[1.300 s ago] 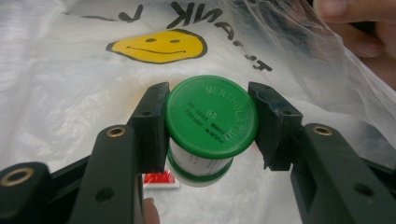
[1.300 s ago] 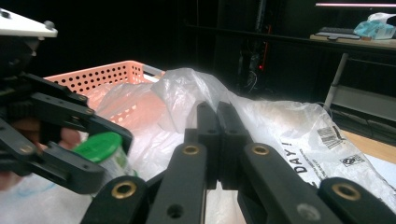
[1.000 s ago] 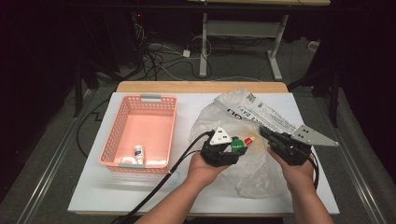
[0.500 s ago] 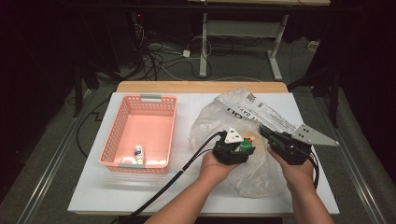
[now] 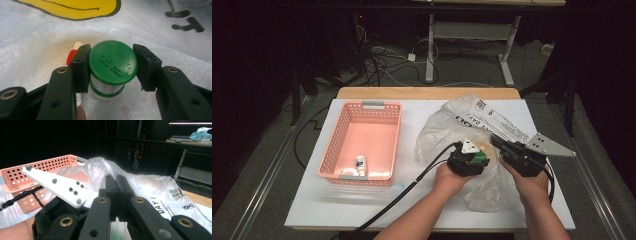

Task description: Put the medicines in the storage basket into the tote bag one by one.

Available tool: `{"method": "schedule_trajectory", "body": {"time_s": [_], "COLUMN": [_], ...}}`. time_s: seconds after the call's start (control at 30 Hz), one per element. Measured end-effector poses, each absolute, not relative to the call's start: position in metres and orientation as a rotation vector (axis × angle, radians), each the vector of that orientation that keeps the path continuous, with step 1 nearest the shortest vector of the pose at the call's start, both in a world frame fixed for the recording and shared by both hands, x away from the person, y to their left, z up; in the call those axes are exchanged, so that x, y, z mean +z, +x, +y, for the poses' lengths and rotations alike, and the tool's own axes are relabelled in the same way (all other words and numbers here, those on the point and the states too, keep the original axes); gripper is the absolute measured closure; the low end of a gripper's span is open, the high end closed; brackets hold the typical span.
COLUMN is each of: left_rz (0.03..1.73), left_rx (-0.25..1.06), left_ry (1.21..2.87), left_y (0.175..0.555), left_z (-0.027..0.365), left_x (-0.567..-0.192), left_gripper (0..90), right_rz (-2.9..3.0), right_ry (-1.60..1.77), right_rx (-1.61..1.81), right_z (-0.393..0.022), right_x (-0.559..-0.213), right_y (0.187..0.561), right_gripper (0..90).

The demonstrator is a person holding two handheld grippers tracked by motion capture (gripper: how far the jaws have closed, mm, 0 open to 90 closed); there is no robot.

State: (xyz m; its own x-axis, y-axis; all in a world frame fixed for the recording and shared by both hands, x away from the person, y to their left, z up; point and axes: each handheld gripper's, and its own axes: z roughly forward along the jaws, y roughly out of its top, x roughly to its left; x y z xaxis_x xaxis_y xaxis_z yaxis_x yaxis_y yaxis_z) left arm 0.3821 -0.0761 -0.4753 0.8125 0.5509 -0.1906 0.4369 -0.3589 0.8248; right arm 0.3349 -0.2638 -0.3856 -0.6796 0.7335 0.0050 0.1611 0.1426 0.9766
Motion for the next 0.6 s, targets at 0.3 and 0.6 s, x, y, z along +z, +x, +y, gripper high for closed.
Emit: {"method": "schedule_trajectory", "body": {"time_s": [0.3, 0.6], "left_rz": [0.759, 0.718], "left_rx": [0.122, 0.149], "left_ry": [2.041, 2.067], "left_y": [0.383, 0.37], "left_z": [-0.079, -0.059], "left_x": [-0.475, -0.462], "left_gripper": [48.9, 42.1], "right_rz": [1.941, 1.955], "right_ry": [0.852, 0.861], "right_rx": [1.573, 1.563], "right_z": [-0.264, -0.264], "right_x": [-0.386, -0.388], "right_y": [0.335, 0.336], "right_gripper": [90.0, 90.0]}}
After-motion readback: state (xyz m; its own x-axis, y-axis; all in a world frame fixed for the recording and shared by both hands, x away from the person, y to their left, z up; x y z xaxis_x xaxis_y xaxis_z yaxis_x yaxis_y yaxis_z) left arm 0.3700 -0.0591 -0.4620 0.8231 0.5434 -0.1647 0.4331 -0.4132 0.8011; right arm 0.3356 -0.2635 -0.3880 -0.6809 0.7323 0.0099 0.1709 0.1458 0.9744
